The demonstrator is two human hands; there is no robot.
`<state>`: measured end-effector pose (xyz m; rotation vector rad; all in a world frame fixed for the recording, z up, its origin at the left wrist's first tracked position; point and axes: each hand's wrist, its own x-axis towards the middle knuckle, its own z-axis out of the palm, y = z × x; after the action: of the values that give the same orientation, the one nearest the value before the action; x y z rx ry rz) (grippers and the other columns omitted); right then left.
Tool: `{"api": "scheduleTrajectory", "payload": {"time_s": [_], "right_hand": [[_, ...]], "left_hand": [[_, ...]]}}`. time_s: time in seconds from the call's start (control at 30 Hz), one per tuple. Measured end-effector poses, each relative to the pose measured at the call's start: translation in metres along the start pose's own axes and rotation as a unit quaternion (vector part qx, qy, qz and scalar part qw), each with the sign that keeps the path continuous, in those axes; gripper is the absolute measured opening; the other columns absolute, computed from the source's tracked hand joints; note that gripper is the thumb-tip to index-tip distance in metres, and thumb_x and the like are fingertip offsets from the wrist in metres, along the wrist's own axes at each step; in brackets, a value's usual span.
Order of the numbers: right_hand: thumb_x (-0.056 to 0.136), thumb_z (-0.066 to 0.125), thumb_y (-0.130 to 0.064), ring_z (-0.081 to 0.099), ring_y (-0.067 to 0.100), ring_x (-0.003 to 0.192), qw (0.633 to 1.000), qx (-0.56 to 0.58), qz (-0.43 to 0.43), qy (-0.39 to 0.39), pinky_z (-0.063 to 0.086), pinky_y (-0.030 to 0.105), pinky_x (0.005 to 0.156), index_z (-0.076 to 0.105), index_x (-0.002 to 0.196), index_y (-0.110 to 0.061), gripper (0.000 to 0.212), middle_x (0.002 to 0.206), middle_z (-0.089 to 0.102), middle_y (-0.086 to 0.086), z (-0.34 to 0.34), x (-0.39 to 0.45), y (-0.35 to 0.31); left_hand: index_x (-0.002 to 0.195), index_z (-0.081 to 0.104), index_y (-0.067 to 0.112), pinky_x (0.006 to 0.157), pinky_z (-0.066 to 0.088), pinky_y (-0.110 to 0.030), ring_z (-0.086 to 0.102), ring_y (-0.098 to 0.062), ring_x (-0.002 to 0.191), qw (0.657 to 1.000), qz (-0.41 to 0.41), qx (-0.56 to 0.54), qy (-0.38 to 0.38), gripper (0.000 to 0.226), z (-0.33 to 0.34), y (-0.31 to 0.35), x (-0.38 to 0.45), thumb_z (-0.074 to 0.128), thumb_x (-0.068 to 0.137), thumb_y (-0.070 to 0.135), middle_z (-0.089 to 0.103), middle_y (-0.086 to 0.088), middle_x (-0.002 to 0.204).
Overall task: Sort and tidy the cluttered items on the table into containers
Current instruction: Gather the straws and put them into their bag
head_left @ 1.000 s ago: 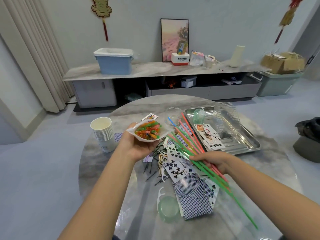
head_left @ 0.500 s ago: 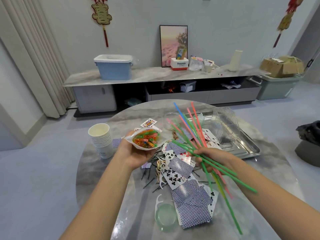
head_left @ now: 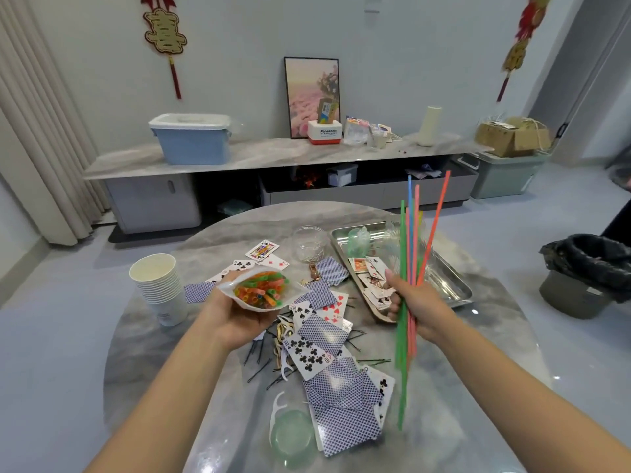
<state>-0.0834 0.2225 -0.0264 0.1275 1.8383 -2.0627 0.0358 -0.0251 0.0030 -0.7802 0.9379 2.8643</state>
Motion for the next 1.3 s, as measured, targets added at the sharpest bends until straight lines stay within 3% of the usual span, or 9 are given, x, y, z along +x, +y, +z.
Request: {"api": "scheduleTrajectory", "payload": {"time_s": [0.13,0.27,0.43,0.67,0.77,0.93,1.1,1.17,1.3], "right_hand": [[0.085,0.066,-0.036,0.038,0.01,0.035,0.973,-0.031,-0.165,0.16,0.039,0.022,0.038,0.051,0.071,-0.015,0.029,0.042,0.042,-0.005,-0.025,-0.004,-0.005],[0.08,0.067,-0.046,0.047,0.005,0.035,0.938,-0.06,-0.217,0.264,0.042,0.026,0.049,0.055,0.073,-0.012,0.036,0.057,0.051,0.005,-0.034,-0.013,-0.003],[0.081,0.067,-0.04,0.051,0.004,0.041,0.93,-0.067,-0.263,0.248,0.044,0.015,0.046,0.057,0.076,-0.008,0.034,0.058,0.057,0.005,-0.031,-0.024,-0.007],[0.078,0.075,-0.02,0.059,0.002,0.054,0.931,-0.097,-0.26,0.236,0.043,0.022,0.063,0.058,0.069,-0.015,0.019,0.061,0.065,-0.003,-0.032,-0.024,0.006],[0.081,0.072,-0.016,0.06,0.004,0.053,0.936,-0.087,-0.252,0.23,0.046,0.024,0.065,0.061,0.076,-0.009,0.014,0.058,0.065,-0.004,-0.034,-0.019,0.01],[0.089,0.063,-0.015,0.057,0.001,0.044,0.932,-0.108,-0.27,0.217,0.044,0.011,0.048,0.053,0.092,-0.005,0.015,0.066,0.059,0.002,-0.03,-0.018,0.01],[0.086,0.065,-0.013,0.055,-0.004,0.045,0.925,-0.126,-0.286,0.215,0.04,0.006,0.048,0.052,0.089,-0.01,0.014,0.066,0.06,0.002,-0.024,-0.023,0.002],[0.084,0.067,-0.012,0.057,-0.003,0.051,0.931,-0.132,-0.27,0.208,0.042,0.011,0.055,0.054,0.081,-0.012,0.014,0.067,0.062,0.003,-0.024,-0.025,0.004],[0.083,0.068,-0.013,0.061,0.015,0.067,0.938,-0.131,-0.254,0.197,0.043,0.024,0.06,0.056,0.074,-0.02,0.017,0.071,0.066,0.006,-0.024,-0.025,0.004]], "left_hand": [[0.089,0.063,0.008,0.052,0.058,-0.033,0.06,-0.029,0.082,1.0,-0.003,0.002,-0.006,0.029,0.005,-0.006,0.003,0.057,0.065,0.023,0.07,-0.015,0.075],[0.089,0.063,0.007,0.067,0.054,-0.039,0.06,-0.028,0.086,1.0,-0.008,0.006,-0.005,0.032,0.009,-0.013,0.003,0.057,0.063,0.022,0.067,-0.016,0.085],[0.09,0.063,0.007,0.071,0.05,-0.042,0.059,-0.028,0.088,1.0,-0.016,0.006,-0.002,0.03,0.012,-0.014,0.001,0.057,0.065,0.022,0.063,-0.016,0.09],[0.096,0.063,0.009,0.065,0.056,-0.038,0.059,-0.027,0.089,0.999,-0.032,0.001,0.003,0.025,0.006,-0.014,0.005,0.056,0.08,0.027,0.063,-0.014,0.098],[0.097,0.063,0.008,0.068,0.054,-0.04,0.06,-0.028,0.091,0.999,-0.037,-0.003,-0.008,0.032,0.006,-0.014,0.005,0.059,0.069,0.024,0.063,-0.015,0.099],[0.091,0.061,0.006,0.049,0.057,-0.034,0.058,-0.03,0.085,0.999,-0.046,0.021,0.002,0.025,0.012,-0.023,0.004,0.056,0.079,0.027,0.061,-0.017,0.093],[0.087,0.061,0.007,0.048,0.056,-0.031,0.057,-0.029,0.083,0.999,-0.043,0.014,0.001,0.022,0.015,-0.024,0.004,0.056,0.076,0.025,0.061,-0.016,0.09],[0.088,0.062,0.007,0.049,0.056,-0.031,0.058,-0.029,0.084,0.999,-0.041,0.013,0.003,0.022,0.014,-0.025,0.005,0.054,0.08,0.026,0.061,-0.017,0.091],[0.091,0.063,0.007,0.055,0.058,-0.034,0.059,-0.031,0.088,0.999,-0.041,0.014,-0.008,0.029,0.012,-0.025,0.006,0.059,0.068,0.024,0.062,-0.017,0.095]]}}
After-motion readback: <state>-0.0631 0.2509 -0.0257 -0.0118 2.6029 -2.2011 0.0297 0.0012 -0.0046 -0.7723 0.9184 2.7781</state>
